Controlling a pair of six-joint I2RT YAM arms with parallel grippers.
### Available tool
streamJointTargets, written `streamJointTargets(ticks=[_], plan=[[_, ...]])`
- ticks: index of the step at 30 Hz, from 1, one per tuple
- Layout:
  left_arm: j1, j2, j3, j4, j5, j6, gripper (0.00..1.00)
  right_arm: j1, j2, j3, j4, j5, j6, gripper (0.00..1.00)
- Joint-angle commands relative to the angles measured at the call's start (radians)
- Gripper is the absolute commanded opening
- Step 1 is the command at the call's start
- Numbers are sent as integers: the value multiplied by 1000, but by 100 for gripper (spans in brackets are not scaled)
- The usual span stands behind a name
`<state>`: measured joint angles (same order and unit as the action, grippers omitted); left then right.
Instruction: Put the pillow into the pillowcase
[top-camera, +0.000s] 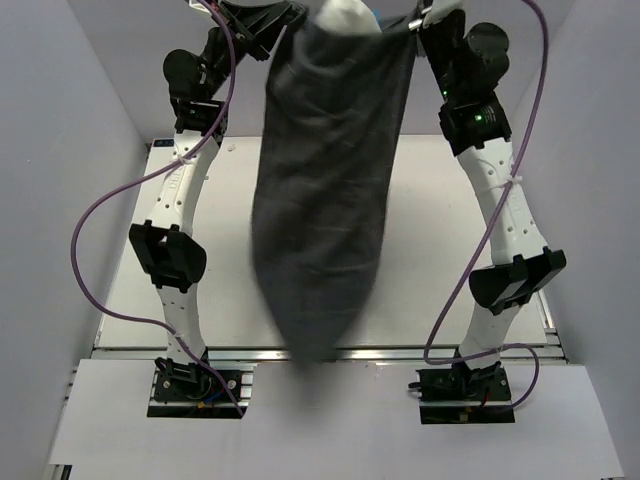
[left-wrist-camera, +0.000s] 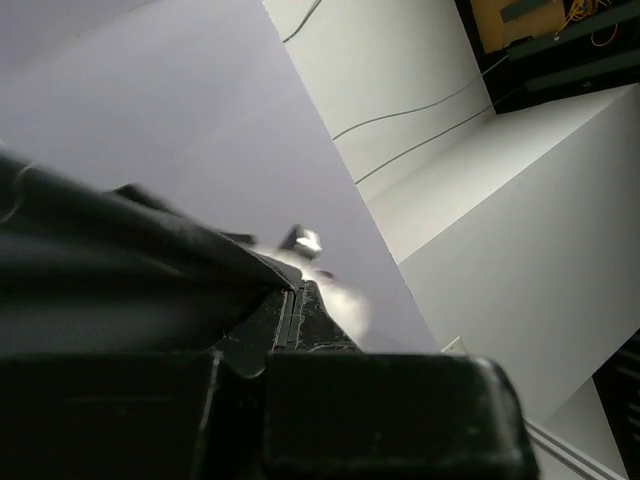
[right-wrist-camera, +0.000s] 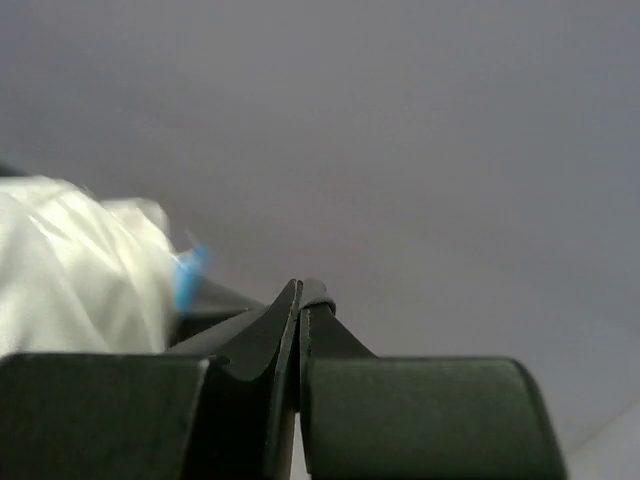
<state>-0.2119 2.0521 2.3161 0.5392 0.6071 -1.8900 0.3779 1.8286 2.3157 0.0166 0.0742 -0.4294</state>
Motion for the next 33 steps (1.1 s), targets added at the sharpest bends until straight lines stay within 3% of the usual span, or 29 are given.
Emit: streamJointTargets(ticks=[1,2,5,8,10,13,14,16,17,20,22,24,25,26,28,30,33], plan=[[8,-40,26,48,-23,-3,0,80,-190,-92,80,-116,95,0],[8,-35,23,50,-23,-6,0,248,-245,-259,124,-114,46,0],[6,-23,28,53,-33,-6,0,558,-356,-322,154,-166,3,0],[6,-9,57,42,-35,-4,0,670,-325,-244,154,-151,12,0],[8,-9,69,38,-33,-4,0,656,-266,-207,204,-60,-40,0],[17,-43,55,54,-30,-11,0,453,-129,-25,279,48,-54,0],[25,-56,27,61,-30,-12,0,305,-80,50,292,85,-45,0],[34,-95,-7,76,-29,-12,0,161,59,218,298,163,-43,0],[37,-102,-23,80,-29,-14,0,57,78,223,292,176,-51,0],[37,-102,-46,88,-23,-12,0,-5,16,50,234,173,-8,0],[37,-90,-40,88,-21,-12,0,63,-150,-196,233,31,82,0],[37,-64,-34,91,-21,-12,0,209,-283,-301,288,-60,71,0],[36,-53,-29,96,-21,-14,0,319,-302,-315,286,-124,-7,0],[36,-31,-24,97,-20,-14,0,524,-310,-299,269,-160,-38,0],[36,-12,-8,100,-13,-15,0,736,-293,-265,240,-166,-58,0],[36,-7,-4,96,-7,-14,0,783,-244,-197,217,-137,-69,0],[40,-24,-12,99,-3,-12,0,686,-186,-159,275,-7,-106,0]])
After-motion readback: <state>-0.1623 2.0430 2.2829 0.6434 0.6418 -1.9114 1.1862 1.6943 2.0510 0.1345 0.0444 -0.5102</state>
